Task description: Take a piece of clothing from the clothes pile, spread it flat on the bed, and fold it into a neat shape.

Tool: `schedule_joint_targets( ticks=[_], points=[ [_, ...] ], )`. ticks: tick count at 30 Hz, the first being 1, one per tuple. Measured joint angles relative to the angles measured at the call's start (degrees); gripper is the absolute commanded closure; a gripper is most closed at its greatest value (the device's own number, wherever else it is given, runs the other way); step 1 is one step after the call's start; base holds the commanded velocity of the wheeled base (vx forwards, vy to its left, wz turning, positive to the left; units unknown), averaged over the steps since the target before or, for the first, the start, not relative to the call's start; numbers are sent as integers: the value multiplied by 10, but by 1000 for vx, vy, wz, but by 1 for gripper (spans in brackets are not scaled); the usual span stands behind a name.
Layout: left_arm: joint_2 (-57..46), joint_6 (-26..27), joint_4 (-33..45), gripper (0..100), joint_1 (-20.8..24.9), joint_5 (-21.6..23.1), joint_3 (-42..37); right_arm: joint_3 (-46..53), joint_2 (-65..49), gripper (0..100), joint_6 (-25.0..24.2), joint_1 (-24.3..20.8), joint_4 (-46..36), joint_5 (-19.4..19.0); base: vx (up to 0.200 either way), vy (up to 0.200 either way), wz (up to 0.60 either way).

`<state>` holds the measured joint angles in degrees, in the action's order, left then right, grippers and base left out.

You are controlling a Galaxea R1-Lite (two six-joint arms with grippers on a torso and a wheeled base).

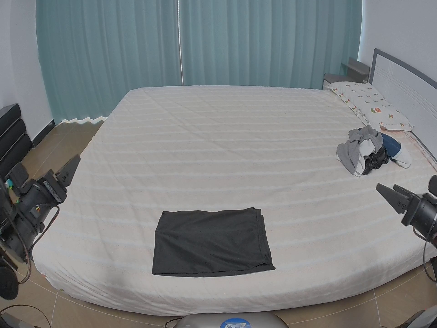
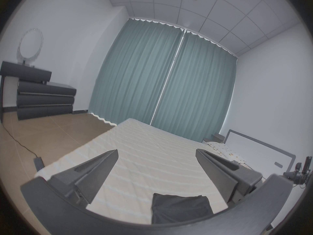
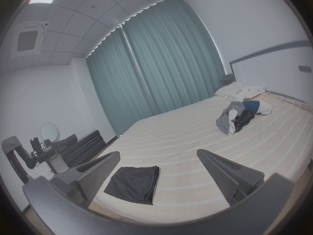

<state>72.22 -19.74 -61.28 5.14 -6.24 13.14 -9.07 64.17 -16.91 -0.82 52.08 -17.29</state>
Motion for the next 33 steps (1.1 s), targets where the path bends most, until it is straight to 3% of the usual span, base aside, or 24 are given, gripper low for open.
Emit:
schedule_joint_targets(
  ticks=[5, 17, 20, 27, 33],
  points=[
    [-125, 27, 120, 0, -4, -7, -7, 30, -142, 0, 26, -1, -118, 0, 0, 0, 0],
    [-410, 62, 480, 0, -17, -24, 20, 39, -486, 0, 106, -2, -493, 5, 0, 0, 0],
    [-481, 75, 549, 0, -31, -26, 28, 51, -552, 0, 129, 2, -519, 19, 0, 0, 0],
    [-602, 142, 620, 0, -54, -26, 34, 66, -614, 0, 153, 7, -531, 45, 0, 0, 0],
    [-679, 190, 646, 0, -55, -20, 9, 73, -630, 0, 199, 8, -522, 112, 0, 0, 0]
  ],
)
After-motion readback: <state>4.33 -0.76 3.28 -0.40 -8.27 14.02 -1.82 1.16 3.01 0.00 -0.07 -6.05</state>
